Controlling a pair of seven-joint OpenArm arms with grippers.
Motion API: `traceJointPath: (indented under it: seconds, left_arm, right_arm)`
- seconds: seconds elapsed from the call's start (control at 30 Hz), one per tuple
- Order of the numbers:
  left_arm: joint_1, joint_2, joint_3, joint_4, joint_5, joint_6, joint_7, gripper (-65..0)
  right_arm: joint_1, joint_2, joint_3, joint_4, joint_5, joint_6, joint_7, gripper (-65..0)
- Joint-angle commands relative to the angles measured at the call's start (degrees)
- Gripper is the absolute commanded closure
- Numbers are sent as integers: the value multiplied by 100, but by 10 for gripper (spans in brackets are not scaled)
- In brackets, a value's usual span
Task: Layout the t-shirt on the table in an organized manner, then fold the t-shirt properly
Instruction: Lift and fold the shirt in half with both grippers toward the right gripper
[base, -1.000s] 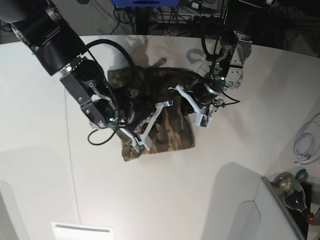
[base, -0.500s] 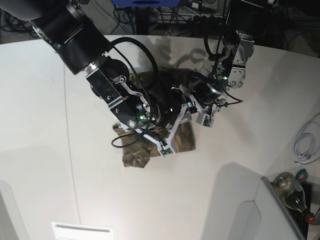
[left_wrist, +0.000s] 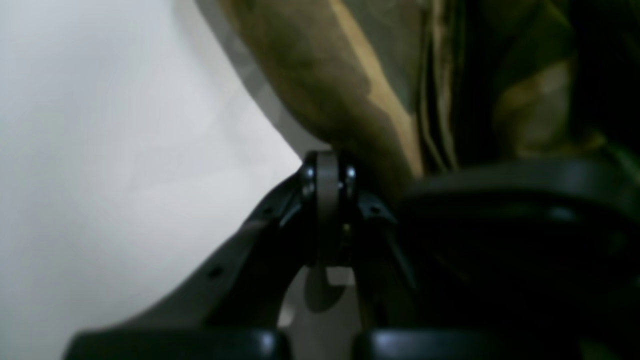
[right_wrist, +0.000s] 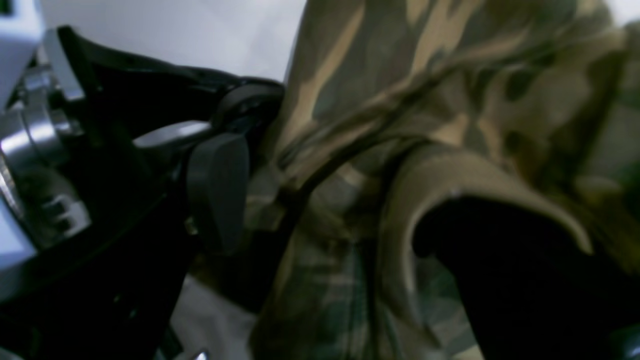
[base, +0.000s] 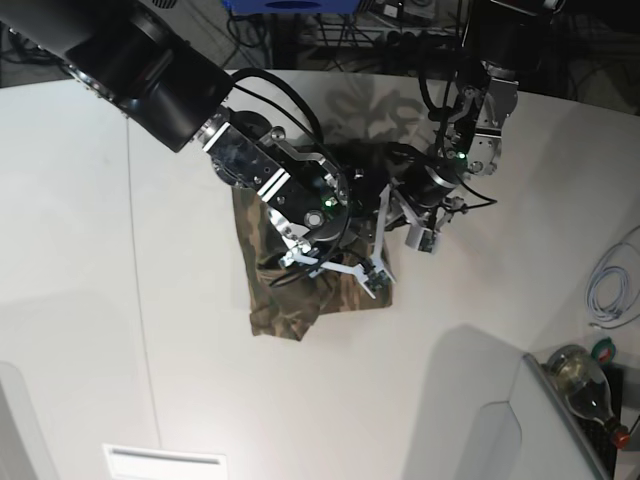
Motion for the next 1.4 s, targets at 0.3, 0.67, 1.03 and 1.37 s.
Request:
traceJointPath:
  seconds: [0.3,0.67,1.03,1.37]
  left_arm:
    - [601,-638,-805,775,-17,-57,-5,0]
    - [1665,-1051,-3416,968,-17,-505,-5,0]
    - [1911,-990,-4998,959,-8,-1235,-5,0]
    - [1911,-910,-4972,968,-8,-1235,-5,0]
  right_arm:
    - [180,-172,-284,344,-135,88,116,-438]
    - [-242,82,-363,2727,-144,62,-1089,-422]
    - [-497,601,1712,2700,-144,-87,-1036,-14]
    - [242,390,1396,406,-117,-52,177,0]
